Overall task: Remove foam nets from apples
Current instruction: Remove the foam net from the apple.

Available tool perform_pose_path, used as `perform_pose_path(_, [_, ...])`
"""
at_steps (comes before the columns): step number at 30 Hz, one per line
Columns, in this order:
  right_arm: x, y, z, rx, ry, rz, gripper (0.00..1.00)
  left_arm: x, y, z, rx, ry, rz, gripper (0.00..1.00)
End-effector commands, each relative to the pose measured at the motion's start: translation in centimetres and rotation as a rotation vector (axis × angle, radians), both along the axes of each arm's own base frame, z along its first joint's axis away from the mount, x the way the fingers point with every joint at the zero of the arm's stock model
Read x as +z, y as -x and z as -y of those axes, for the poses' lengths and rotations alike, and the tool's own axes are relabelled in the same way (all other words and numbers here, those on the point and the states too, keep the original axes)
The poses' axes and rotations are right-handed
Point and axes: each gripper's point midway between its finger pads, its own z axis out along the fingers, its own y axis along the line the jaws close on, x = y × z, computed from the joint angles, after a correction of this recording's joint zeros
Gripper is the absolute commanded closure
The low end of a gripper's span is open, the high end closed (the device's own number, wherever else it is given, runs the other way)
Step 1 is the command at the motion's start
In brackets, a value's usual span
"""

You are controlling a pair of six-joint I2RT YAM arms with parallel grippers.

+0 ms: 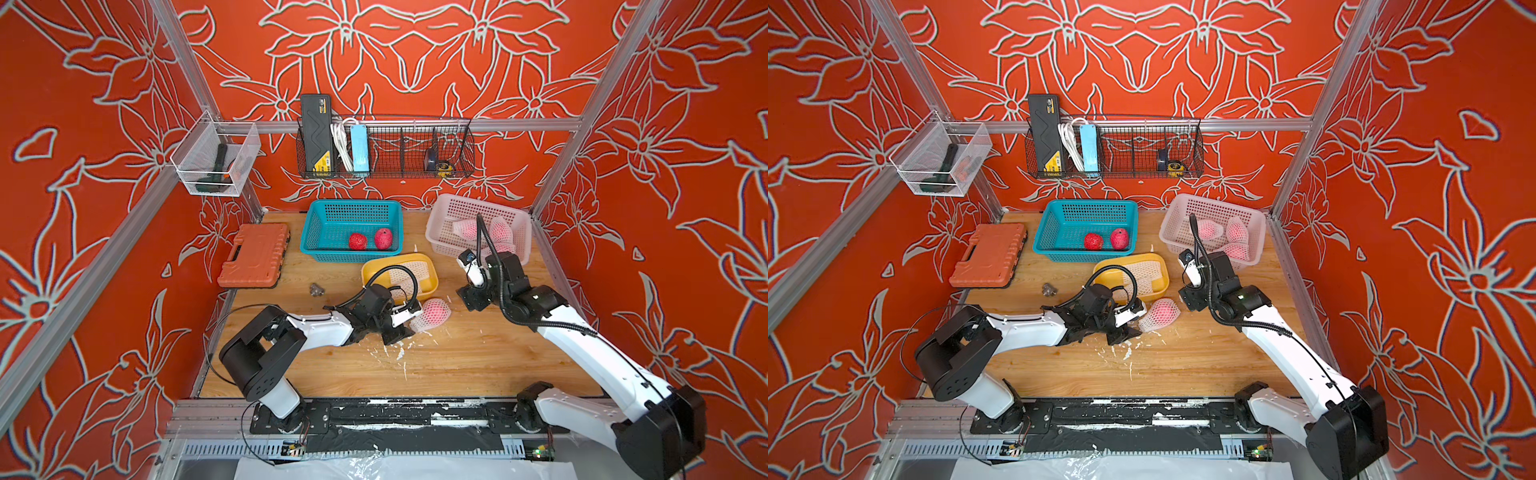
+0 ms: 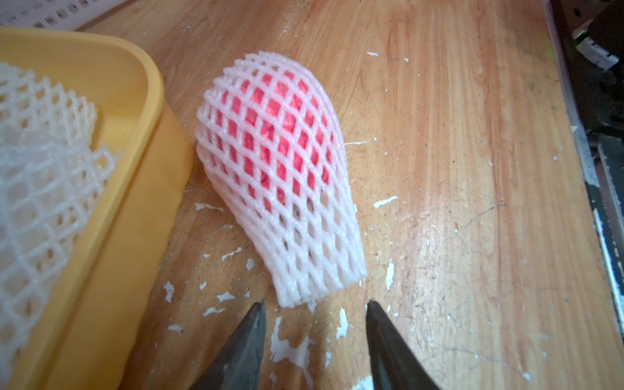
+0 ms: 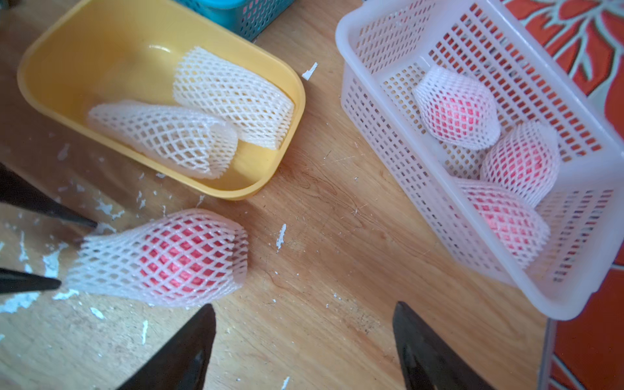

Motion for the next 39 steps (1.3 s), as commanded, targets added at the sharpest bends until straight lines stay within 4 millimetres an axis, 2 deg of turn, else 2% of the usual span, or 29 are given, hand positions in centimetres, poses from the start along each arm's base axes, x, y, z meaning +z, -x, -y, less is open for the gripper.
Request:
perform_pose_path(1, [-1.3, 1.4, 0.1, 0.203, 0.155, 0.014, 0.21, 0.7, -0.8, 0.9, -0.011, 0.023, 0.044, 0.55])
perform_pose_path(10, [-3.3, 3.0, -0.3, 0.363, 0.214, 0.020, 0.38, 0.6, -1.8, 2.0, -0.011, 0.040, 0.045, 0.66])
perform_pose_path(12, [-3.4, 3.0, -0.4, 0.379, 0.219, 0.036, 0.41, 0.4, -1.9, 2.1, -0.015, 0.038, 0.037, 0.71])
perform_pose_path(15, [-3.6, 3.4, -0.8, 0.432, 0.220, 0.058, 0.41, 0.5, -1.8, 2.4, -0.024, 0.039, 0.024, 0.84])
perform_pose_path(18, [-3.9, 4.3, -1.3, 0.512, 0.223, 0.094, 0.38, 1.3, -1.6, 2.4, -0.024, 0.045, 0.014, 0.93])
perform_pose_path(23, [-4.8, 7.2, -2.6, 0.727, 0.204, 0.163, 0.30, 2.7, -0.6, 1.9, -0.021, 0.058, -0.031, 0.96])
perform_pose_path(26, [-4.6, 8.5, -3.6, 0.797, 0.143, 0.186, 0.27, 3.1, 0.0, 1.7, -0.010, 0.056, -0.079, 0.98])
perform_pose_path(32, [-4.3, 9.6, -5.2, 0.884, 0.065, 0.245, 0.26, 3.4, 0.8, 1.3, 0.014, 0.043, -0.191, 1.00])
perform_pose_path(39, [-4.8, 10.9, -6.7, 0.968, 0.031, 0.264, 0.23, 4.5, 0.5, 0.5, 0.070, 0.046, -0.336, 1.00])
